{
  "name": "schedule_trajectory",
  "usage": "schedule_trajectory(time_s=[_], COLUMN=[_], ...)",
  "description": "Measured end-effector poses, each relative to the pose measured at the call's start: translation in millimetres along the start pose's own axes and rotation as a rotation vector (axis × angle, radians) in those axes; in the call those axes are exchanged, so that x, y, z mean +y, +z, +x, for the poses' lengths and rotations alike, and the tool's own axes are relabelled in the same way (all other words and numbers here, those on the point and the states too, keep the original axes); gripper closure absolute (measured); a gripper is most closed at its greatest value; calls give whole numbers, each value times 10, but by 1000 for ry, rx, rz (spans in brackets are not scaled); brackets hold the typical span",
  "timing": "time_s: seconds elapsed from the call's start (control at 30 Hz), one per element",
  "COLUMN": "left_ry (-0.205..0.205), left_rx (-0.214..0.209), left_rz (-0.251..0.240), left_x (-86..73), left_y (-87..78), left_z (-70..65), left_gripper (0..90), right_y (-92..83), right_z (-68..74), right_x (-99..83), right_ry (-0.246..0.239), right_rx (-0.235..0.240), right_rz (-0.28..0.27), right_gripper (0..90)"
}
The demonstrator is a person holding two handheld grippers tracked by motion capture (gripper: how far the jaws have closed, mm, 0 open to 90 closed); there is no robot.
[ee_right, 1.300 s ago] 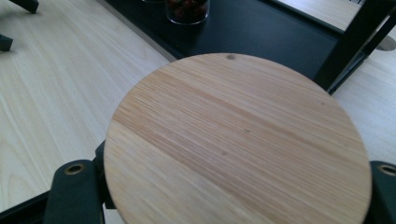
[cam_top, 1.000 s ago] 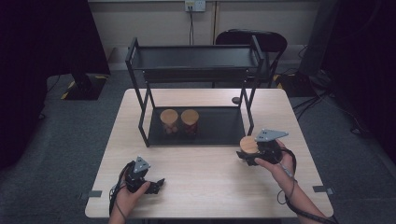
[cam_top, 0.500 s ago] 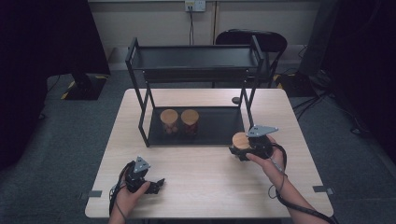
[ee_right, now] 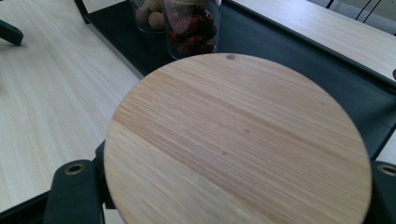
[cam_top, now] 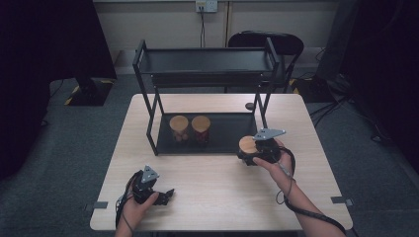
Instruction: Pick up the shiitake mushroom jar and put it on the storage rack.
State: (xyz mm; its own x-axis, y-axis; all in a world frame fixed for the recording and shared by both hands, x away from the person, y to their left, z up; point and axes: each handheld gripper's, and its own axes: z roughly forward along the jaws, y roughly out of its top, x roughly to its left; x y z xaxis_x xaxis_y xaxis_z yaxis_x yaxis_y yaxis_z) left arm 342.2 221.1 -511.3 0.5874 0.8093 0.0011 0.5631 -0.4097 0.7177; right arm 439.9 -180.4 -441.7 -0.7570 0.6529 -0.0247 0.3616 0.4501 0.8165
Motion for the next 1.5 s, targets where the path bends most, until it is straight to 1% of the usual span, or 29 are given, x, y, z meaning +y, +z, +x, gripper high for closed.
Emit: schedule_trajectory(time_s=[0.13, 0.47, 0.67, 0.77, 1.5], left_ry=[0, 0, 0, 0, 0], left_rx=[0, 0, 0, -1, -1], left_rz=[0, 0, 0, -1, -1], left_x=[0, 0, 0, 0, -1], left_y=[0, 0, 0, 0, 0], left_z=[0, 0, 0, 1, 1], left_gripper=[3, 3, 3, 3, 3], right_y=[57, 179, 228, 252, 436], right_z=[6, -3, -37, -59, -98], right_x=[44, 125, 153, 170, 346], right_ry=[-6, -15, -9, 4, -3], right_rx=[5, -2, -14, -15, -36], right_rz=[3, 9, 9, 2, 4], right_gripper=[256, 256, 256, 256, 256])
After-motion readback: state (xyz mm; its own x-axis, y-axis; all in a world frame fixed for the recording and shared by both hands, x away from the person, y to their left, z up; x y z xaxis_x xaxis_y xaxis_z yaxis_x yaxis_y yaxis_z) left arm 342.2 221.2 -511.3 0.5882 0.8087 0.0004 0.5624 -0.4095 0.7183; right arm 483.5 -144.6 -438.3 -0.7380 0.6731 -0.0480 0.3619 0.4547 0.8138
